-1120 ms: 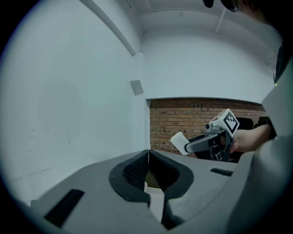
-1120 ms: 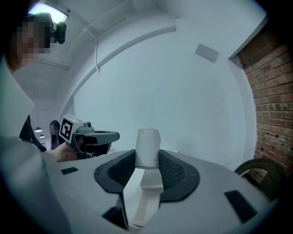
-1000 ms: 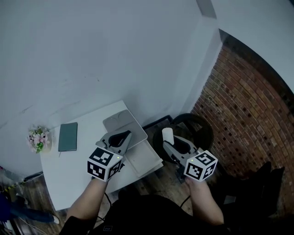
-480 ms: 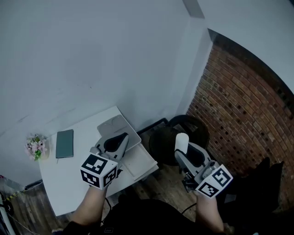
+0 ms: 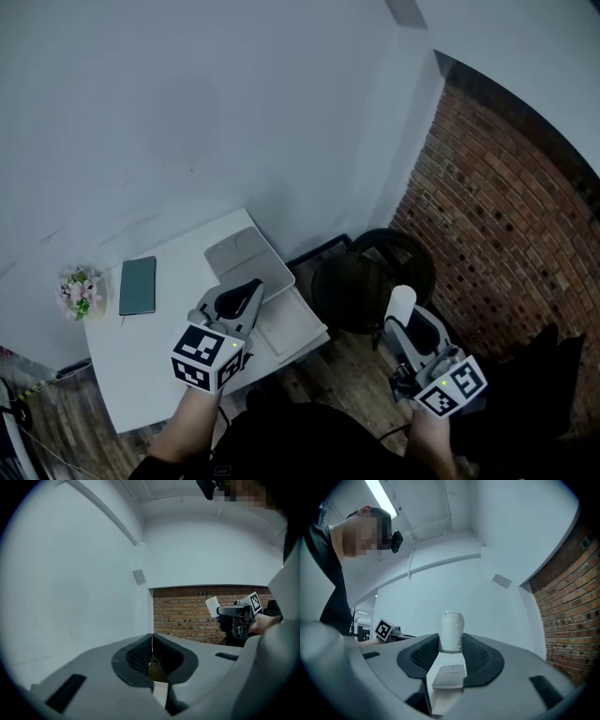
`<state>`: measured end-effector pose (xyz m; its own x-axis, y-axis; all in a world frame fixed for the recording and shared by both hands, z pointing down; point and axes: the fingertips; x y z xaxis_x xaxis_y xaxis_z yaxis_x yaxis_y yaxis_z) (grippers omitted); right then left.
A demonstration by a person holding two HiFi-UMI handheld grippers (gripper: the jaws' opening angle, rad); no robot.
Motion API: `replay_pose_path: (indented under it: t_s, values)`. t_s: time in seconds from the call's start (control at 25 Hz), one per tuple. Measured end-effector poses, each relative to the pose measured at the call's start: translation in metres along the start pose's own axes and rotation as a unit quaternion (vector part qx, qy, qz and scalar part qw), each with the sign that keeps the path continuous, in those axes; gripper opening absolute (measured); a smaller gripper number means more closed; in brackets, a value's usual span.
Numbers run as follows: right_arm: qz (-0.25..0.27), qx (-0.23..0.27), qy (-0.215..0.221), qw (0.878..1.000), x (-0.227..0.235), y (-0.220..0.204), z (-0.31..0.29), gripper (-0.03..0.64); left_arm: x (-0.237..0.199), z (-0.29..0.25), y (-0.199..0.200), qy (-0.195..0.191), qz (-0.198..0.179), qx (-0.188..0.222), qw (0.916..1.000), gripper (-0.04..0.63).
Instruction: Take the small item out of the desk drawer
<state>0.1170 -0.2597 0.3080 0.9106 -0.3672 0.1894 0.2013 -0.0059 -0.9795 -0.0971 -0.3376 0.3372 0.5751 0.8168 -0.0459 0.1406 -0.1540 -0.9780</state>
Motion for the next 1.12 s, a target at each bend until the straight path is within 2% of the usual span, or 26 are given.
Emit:
replay_pose_path:
  t_s: [0.4,1.12]
  values:
    - [0.0,-0.004,0.035,0.999,-0.017,-0.004,-0.021,0.155,-0.005,0.007,-0.01,0.014,0.011,-0.007,0.9998,0.012]
    - [-0.013,-0.02,0.02,1.0,-0.013,-0.015,-0.01,0.155,0.006,0.0,-0.017,-0.006,0.023,-0.012,0.9996,0.012]
Point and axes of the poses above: the fingertips, and each gripper's own axes: z backward along the fingers, x to its right, y out of its top, and after that the axes turned 14 degrees about -y, right-handed
